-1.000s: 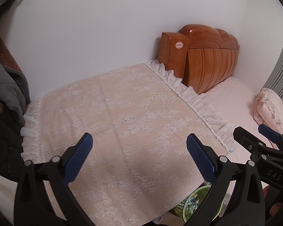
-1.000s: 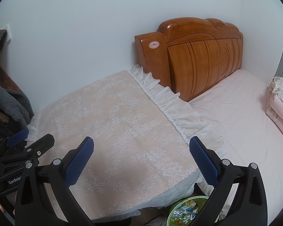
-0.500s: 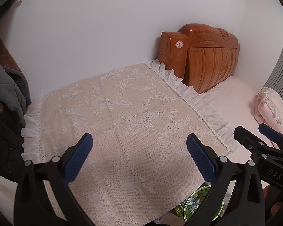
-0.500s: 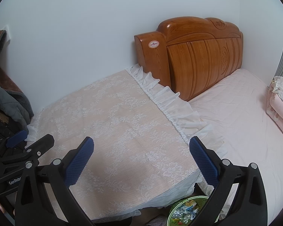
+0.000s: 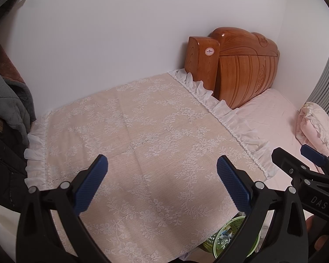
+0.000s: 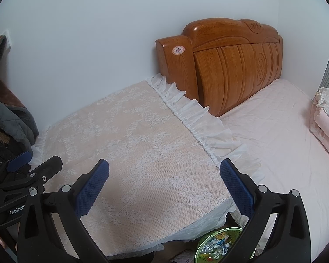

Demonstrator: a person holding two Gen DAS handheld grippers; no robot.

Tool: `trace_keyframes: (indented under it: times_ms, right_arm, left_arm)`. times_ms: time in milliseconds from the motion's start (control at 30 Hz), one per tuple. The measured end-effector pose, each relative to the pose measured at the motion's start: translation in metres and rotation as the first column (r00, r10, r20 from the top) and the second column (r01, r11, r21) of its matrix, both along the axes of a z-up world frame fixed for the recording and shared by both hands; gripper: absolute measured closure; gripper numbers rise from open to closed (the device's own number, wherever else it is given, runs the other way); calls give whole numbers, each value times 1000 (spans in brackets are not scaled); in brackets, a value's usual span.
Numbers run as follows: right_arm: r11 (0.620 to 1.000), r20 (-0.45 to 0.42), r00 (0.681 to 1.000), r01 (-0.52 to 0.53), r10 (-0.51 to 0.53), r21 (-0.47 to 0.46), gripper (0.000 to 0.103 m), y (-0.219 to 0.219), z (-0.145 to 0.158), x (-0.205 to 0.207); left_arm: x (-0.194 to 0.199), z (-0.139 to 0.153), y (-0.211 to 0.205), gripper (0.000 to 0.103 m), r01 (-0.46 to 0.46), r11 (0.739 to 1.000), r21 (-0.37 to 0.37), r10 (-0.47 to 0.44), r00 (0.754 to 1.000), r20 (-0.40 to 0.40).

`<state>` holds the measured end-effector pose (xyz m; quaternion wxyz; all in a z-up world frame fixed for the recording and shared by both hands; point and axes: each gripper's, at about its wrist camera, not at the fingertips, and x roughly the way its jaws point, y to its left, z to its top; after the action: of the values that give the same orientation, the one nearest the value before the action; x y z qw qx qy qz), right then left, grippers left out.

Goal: Collect trash

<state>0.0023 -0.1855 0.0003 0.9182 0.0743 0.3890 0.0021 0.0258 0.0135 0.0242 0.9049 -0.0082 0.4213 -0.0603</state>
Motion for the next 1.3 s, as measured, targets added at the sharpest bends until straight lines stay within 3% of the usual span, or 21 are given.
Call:
trace_keyframes:
  times_ms: [1300]
  right_arm:
    - [1000, -26, 1000, 9, -10, -11, 2, 8, -10, 7]
  left_arm:
    - [10, -10, 8, 8, -16, 1000, 6, 16, 1000, -22]
